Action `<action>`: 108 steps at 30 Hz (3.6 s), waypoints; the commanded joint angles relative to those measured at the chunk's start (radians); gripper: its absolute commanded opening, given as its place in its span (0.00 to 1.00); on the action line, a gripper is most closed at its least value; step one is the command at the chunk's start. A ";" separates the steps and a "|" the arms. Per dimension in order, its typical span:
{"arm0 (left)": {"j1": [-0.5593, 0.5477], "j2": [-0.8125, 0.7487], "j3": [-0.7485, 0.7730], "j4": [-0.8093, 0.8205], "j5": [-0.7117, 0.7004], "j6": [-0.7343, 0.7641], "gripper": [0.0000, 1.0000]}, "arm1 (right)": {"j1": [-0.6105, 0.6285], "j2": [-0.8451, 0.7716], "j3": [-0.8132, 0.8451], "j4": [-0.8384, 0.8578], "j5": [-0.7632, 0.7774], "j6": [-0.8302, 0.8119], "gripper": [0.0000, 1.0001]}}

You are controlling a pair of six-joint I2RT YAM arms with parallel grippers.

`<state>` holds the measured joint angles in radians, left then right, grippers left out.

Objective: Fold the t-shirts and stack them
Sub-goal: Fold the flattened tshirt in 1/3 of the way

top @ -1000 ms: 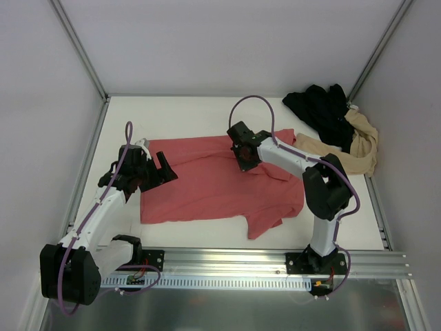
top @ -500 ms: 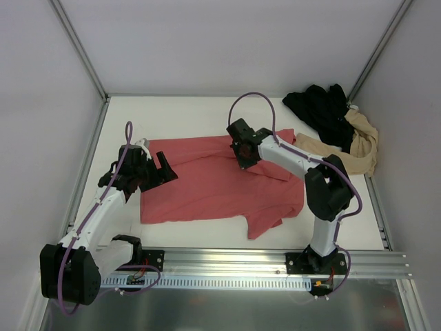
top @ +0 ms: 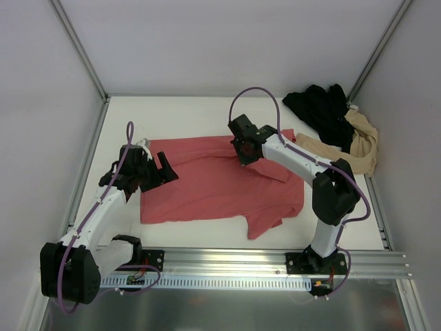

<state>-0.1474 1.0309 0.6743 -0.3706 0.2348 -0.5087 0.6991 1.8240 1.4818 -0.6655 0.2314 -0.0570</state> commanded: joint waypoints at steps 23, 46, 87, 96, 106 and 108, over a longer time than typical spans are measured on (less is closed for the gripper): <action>-0.015 -0.005 0.010 0.029 0.052 0.015 0.83 | -0.051 -0.199 -0.199 0.056 0.144 0.054 0.99; -0.027 -0.174 -0.071 -0.136 0.093 -0.227 0.81 | -0.042 -0.490 -0.580 0.136 -0.030 0.204 0.99; -0.027 0.604 0.097 0.079 -0.005 -0.291 0.80 | -0.158 -0.034 -0.508 0.303 -0.142 0.207 0.99; 0.017 0.687 0.194 0.067 -0.019 -0.278 0.80 | -0.191 0.027 -0.431 0.296 -0.171 0.177 1.00; 0.048 0.799 0.350 0.009 -0.014 -0.261 0.80 | -0.234 0.113 -0.321 0.274 -0.217 0.146 1.00; 0.057 0.819 0.399 -0.007 -0.012 -0.255 0.80 | -0.240 0.138 -0.284 0.264 -0.221 0.141 0.99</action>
<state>-0.1150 1.7790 1.0393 -0.3775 0.3626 -0.8234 0.4717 1.8595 1.1984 -0.4248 0.1104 0.0849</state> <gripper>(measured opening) 0.797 0.993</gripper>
